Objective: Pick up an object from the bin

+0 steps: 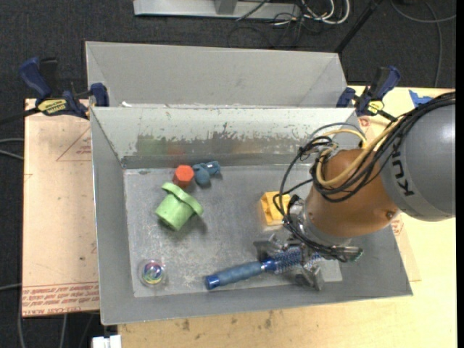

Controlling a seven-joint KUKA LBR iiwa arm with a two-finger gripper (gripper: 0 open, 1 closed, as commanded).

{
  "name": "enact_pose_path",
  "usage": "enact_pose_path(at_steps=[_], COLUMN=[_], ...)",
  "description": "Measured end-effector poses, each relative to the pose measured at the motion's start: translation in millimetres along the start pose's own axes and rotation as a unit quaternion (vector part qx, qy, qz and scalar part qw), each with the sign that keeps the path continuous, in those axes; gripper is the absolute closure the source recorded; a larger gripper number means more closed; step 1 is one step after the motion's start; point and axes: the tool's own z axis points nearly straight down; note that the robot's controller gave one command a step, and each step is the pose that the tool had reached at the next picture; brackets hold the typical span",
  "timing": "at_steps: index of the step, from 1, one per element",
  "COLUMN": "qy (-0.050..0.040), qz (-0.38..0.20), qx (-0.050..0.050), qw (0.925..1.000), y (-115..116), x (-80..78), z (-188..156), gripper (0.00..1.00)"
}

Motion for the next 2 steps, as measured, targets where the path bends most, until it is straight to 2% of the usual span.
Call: enact_pose_path(at_steps=[1,2], qy=[0.0025,0.0048], qz=[0.000,0.001], qx=[-0.002,-0.004], qw=[1.0000,1.0000], y=[-1.2,0.1], x=[-2.7,-1.3], z=[-0.9,0.3], gripper=[0.00,1.00])
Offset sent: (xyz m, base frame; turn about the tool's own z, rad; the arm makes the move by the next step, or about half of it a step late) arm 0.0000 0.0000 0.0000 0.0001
